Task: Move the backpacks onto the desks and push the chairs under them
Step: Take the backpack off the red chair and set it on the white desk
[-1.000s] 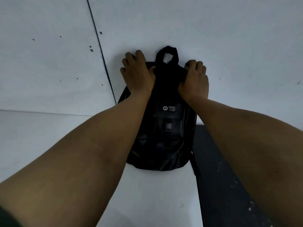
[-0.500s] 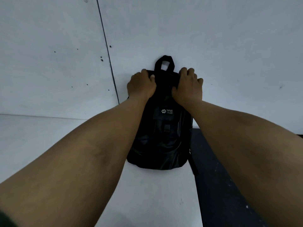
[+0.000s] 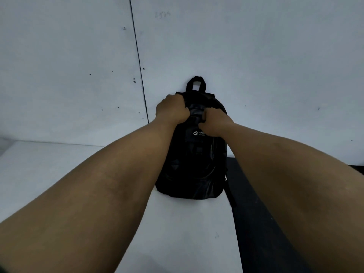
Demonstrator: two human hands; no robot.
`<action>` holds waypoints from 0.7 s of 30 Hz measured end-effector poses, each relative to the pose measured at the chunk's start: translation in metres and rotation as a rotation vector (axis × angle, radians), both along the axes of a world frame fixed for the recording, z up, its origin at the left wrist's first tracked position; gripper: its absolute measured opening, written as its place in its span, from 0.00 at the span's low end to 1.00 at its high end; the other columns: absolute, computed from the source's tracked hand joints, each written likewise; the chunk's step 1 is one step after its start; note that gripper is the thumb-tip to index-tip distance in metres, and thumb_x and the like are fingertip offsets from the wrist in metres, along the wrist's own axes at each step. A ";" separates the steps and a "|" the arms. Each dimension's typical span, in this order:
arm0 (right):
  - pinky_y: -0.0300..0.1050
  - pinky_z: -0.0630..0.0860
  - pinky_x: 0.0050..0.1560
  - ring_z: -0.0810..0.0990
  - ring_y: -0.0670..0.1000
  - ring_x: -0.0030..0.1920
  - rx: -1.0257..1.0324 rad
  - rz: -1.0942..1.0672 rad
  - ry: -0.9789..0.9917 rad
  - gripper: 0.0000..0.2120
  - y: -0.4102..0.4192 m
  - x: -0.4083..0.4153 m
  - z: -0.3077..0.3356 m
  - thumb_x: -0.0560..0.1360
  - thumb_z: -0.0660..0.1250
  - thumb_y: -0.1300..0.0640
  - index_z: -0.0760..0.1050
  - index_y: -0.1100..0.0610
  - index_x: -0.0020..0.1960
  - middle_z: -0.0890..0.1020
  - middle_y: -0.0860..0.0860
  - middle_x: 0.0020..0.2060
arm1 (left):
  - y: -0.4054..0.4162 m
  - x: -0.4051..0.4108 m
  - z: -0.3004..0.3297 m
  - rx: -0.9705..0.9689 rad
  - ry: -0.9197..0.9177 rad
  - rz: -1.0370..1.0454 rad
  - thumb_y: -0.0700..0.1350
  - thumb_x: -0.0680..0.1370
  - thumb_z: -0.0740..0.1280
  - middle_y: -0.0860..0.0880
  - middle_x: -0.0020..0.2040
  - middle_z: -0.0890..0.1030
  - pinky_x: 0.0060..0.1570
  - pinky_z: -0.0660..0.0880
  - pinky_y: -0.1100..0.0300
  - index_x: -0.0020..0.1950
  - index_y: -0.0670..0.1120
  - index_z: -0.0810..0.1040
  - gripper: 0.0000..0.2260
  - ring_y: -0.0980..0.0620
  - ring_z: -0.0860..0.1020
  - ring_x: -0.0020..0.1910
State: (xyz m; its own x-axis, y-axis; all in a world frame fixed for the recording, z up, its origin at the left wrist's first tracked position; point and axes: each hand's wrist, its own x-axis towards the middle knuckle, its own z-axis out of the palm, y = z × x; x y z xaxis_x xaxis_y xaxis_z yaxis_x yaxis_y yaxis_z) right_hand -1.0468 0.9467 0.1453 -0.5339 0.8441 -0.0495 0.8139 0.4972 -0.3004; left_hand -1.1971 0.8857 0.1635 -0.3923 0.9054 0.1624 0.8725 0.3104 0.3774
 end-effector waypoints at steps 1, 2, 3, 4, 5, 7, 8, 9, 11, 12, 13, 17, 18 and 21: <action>0.41 0.65 0.30 0.73 0.50 0.36 -0.041 0.020 -0.037 0.10 -0.003 -0.001 0.000 0.76 0.66 0.52 0.69 0.55 0.39 0.73 0.50 0.37 | -0.004 0.002 0.001 -0.034 -0.026 -0.028 0.48 0.77 0.65 0.44 0.53 0.80 0.50 0.79 0.52 0.54 0.42 0.80 0.12 0.45 0.79 0.49; 0.41 0.65 0.30 0.73 0.51 0.36 -0.081 0.045 -0.079 0.14 -0.005 -0.003 -0.001 0.76 0.66 0.51 0.67 0.54 0.36 0.73 0.51 0.35 | -0.008 0.004 0.002 -0.079 -0.064 -0.067 0.48 0.77 0.66 0.44 0.53 0.81 0.52 0.79 0.51 0.54 0.41 0.81 0.12 0.45 0.79 0.50; 0.42 0.66 0.31 0.73 0.52 0.35 -0.118 0.073 -0.126 0.16 -0.010 -0.005 -0.005 0.77 0.66 0.50 0.66 0.54 0.34 0.72 0.51 0.34 | -0.014 0.007 0.000 -0.130 -0.103 -0.108 0.49 0.78 0.66 0.44 0.53 0.81 0.54 0.79 0.50 0.54 0.41 0.81 0.13 0.45 0.79 0.51; 0.42 0.66 0.34 0.73 0.52 0.35 -0.146 0.098 -0.174 0.17 -0.015 -0.006 -0.008 0.77 0.65 0.49 0.66 0.54 0.34 0.73 0.52 0.33 | -0.019 0.010 -0.002 -0.184 -0.132 -0.149 0.48 0.78 0.67 0.44 0.53 0.82 0.56 0.78 0.50 0.54 0.41 0.82 0.12 0.46 0.79 0.52; 0.43 0.67 0.36 0.74 0.53 0.36 -0.166 0.123 -0.221 0.17 -0.021 -0.007 -0.016 0.77 0.65 0.48 0.67 0.55 0.34 0.73 0.52 0.34 | -0.026 0.013 -0.006 -0.237 -0.150 -0.178 0.48 0.78 0.67 0.44 0.54 0.82 0.57 0.78 0.51 0.54 0.42 0.82 0.11 0.45 0.79 0.52; 0.45 0.72 0.43 0.77 0.55 0.43 -0.198 0.165 -0.269 0.13 -0.033 -0.009 -0.033 0.78 0.64 0.48 0.72 0.56 0.39 0.77 0.53 0.39 | -0.039 0.020 -0.019 -0.318 -0.153 -0.202 0.46 0.78 0.66 0.43 0.56 0.81 0.58 0.77 0.52 0.55 0.43 0.82 0.11 0.44 0.79 0.54; 0.46 0.74 0.48 0.78 0.57 0.48 -0.208 0.185 -0.276 0.11 -0.039 -0.009 -0.045 0.78 0.64 0.48 0.75 0.57 0.45 0.78 0.54 0.44 | -0.047 0.024 -0.028 -0.353 -0.145 -0.196 0.46 0.78 0.66 0.42 0.57 0.81 0.58 0.76 0.52 0.57 0.43 0.82 0.11 0.44 0.79 0.55; 0.48 0.76 0.53 0.79 0.58 0.51 -0.216 0.195 -0.275 0.12 -0.046 -0.010 -0.057 0.77 0.64 0.49 0.77 0.57 0.51 0.79 0.55 0.49 | -0.055 0.028 -0.038 -0.390 -0.135 -0.190 0.45 0.78 0.66 0.42 0.58 0.80 0.59 0.76 0.51 0.58 0.43 0.81 0.12 0.43 0.79 0.55; 0.49 0.77 0.54 0.79 0.57 0.51 -0.272 0.211 -0.257 0.14 -0.064 -0.008 -0.085 0.77 0.64 0.49 0.77 0.57 0.57 0.81 0.55 0.53 | -0.074 0.038 -0.063 -0.475 -0.130 -0.174 0.45 0.77 0.65 0.42 0.58 0.80 0.58 0.76 0.50 0.60 0.43 0.80 0.13 0.43 0.79 0.55; 0.48 0.77 0.52 0.79 0.56 0.49 -0.305 0.215 -0.244 0.14 -0.075 -0.006 -0.098 0.77 0.64 0.50 0.77 0.57 0.57 0.81 0.55 0.52 | -0.084 0.042 -0.075 -0.517 -0.129 -0.171 0.44 0.78 0.65 0.41 0.58 0.80 0.58 0.76 0.50 0.60 0.43 0.80 0.13 0.43 0.79 0.55; 0.47 0.76 0.50 0.79 0.55 0.48 -0.341 0.220 -0.250 0.14 -0.090 -0.002 -0.114 0.77 0.64 0.50 0.77 0.57 0.59 0.81 0.55 0.52 | -0.097 0.048 -0.091 -0.557 -0.128 -0.171 0.44 0.78 0.65 0.41 0.59 0.80 0.58 0.76 0.51 0.62 0.43 0.79 0.13 0.42 0.78 0.56; 0.47 0.73 0.59 0.77 0.58 0.60 -0.392 0.299 -0.343 0.22 -0.151 0.015 -0.181 0.78 0.64 0.48 0.73 0.58 0.68 0.78 0.57 0.62 | -0.165 0.068 -0.158 -0.695 -0.115 -0.205 0.43 0.81 0.62 0.40 0.64 0.77 0.62 0.72 0.51 0.67 0.41 0.76 0.15 0.41 0.76 0.62; 0.47 0.74 0.56 0.78 0.58 0.59 -0.423 0.309 -0.375 0.22 -0.171 0.020 -0.199 0.77 0.64 0.47 0.74 0.59 0.66 0.78 0.58 0.62 | -0.188 0.073 -0.174 -0.749 -0.122 -0.207 0.44 0.82 0.62 0.40 0.65 0.76 0.63 0.72 0.51 0.67 0.42 0.75 0.15 0.42 0.75 0.63; 0.47 0.73 0.53 0.77 0.59 0.60 -0.526 0.352 -0.503 0.24 -0.226 0.038 -0.243 0.77 0.64 0.46 0.73 0.62 0.66 0.76 0.60 0.63 | -0.255 0.084 -0.214 -0.908 -0.161 -0.219 0.52 0.83 0.59 0.41 0.68 0.75 0.64 0.71 0.50 0.69 0.42 0.74 0.19 0.42 0.73 0.66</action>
